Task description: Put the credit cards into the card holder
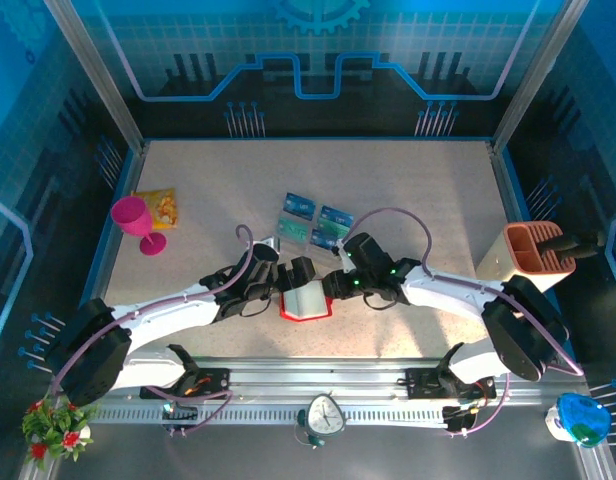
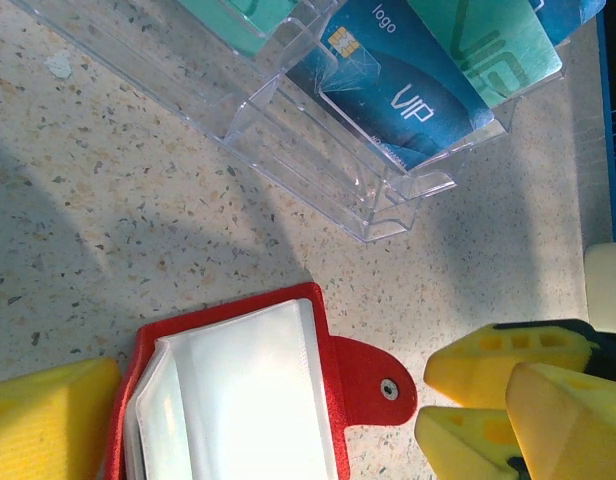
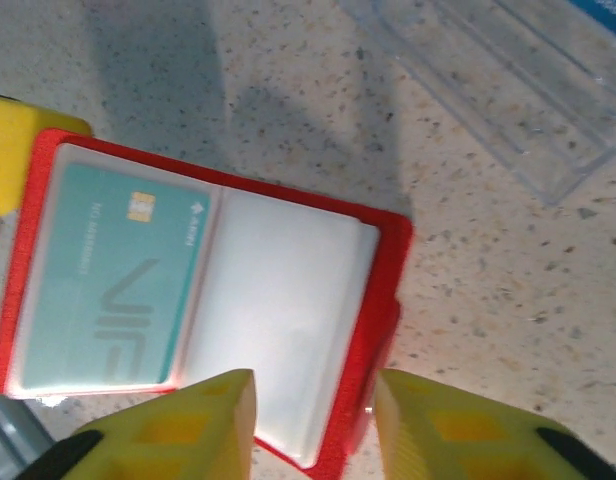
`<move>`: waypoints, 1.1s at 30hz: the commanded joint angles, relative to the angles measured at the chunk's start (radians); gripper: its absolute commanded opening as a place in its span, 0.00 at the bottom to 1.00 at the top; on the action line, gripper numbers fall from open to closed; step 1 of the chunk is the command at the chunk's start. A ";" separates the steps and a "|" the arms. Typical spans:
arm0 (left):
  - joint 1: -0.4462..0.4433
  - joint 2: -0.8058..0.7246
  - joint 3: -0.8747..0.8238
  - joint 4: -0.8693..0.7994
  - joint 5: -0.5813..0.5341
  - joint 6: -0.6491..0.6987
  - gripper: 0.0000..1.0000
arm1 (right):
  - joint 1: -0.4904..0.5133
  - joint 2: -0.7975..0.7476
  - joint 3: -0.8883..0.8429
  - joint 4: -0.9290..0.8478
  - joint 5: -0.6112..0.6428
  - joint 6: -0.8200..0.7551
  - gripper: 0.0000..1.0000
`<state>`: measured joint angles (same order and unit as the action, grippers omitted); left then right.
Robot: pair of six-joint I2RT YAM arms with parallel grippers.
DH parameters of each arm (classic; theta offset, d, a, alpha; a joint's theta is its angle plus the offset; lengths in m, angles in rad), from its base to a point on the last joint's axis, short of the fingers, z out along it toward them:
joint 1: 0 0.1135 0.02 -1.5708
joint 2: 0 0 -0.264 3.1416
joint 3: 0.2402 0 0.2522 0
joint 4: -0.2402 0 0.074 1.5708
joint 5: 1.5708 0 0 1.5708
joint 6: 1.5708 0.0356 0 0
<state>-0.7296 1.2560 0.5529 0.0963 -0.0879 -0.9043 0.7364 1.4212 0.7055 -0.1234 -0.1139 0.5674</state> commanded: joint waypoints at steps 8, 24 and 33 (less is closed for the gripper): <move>-0.010 0.003 0.021 0.011 0.028 -0.006 0.99 | -0.040 0.125 -0.036 0.073 -0.028 0.020 0.00; -0.145 0.265 0.151 0.123 0.001 -0.042 0.99 | -0.155 -0.042 -0.156 0.073 -0.067 0.083 0.34; -0.168 0.325 0.047 0.218 -0.047 -0.105 0.99 | -0.256 -0.209 -0.195 -0.029 -0.081 0.069 0.36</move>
<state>-0.8879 1.5517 0.6350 0.2943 -0.1070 -0.9718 0.4938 1.2430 0.5247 -0.0944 -0.1837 0.6392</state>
